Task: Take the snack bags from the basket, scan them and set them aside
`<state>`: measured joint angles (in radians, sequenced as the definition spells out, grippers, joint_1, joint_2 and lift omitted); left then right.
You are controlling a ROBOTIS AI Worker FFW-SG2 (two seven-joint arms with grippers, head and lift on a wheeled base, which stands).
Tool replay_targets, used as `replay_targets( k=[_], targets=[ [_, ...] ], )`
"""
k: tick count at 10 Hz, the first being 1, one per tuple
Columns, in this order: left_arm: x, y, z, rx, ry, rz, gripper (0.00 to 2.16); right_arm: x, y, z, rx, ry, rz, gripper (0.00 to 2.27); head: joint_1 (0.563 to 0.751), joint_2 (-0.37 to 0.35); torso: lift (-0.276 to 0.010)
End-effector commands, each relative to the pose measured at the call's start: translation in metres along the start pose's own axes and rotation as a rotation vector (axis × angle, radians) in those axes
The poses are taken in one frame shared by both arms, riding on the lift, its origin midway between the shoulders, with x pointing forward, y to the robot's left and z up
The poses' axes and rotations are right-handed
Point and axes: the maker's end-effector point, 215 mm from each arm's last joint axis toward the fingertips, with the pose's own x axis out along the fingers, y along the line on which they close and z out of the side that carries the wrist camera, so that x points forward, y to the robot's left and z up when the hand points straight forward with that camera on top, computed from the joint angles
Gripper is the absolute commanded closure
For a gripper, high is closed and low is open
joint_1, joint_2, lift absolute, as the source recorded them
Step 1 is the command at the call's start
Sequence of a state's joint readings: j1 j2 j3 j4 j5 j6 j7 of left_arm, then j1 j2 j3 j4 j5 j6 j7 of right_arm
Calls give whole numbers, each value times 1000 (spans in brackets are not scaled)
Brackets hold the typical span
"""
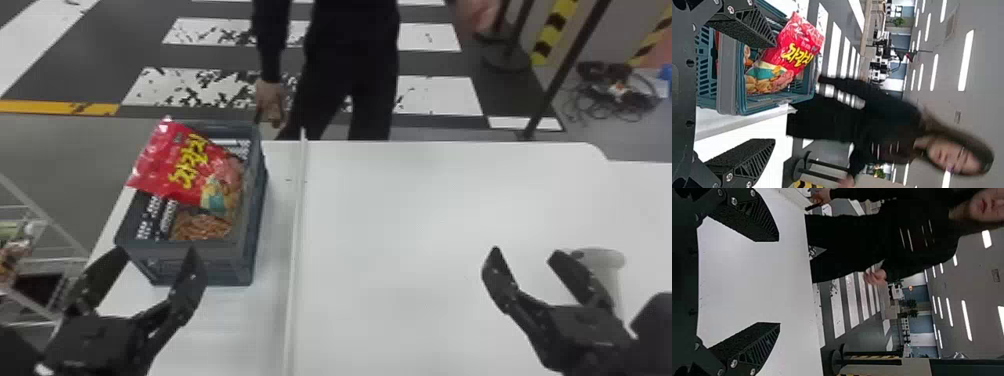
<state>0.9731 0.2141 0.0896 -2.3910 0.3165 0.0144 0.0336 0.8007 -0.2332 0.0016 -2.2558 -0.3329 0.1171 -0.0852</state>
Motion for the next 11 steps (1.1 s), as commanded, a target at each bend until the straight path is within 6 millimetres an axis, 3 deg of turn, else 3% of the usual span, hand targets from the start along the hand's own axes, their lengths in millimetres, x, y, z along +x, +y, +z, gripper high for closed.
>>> replay_targets(
  k=[1, 2, 5, 9, 10, 11],
  targets=[
    [3, 11, 6, -23, -11, 18, 147, 0, 1, 0, -1, 2, 2, 167, 695, 32, -75],
    [7, 18, 8, -59, -10, 23, 147, 0, 2, -1, 0, 4, 3, 167, 695, 47, -75],
    [37, 51, -12, -172, 66, 55, 147, 0, 6, 0, -8, 1, 11, 167, 695, 84, -75],
    [78, 54, 7, -190, 49, 64, 147, 3, 14, -7, -25, 24, 33, 167, 695, 126, -75],
    [92, 61, 5, -201, 47, 77, 147, 4, 14, -7, -31, 27, 39, 167, 695, 127, -75],
    [109, 69, -9, -222, 99, 97, 147, 4, 19, -10, -32, 35, 49, 167, 695, 133, -75]
  ],
)
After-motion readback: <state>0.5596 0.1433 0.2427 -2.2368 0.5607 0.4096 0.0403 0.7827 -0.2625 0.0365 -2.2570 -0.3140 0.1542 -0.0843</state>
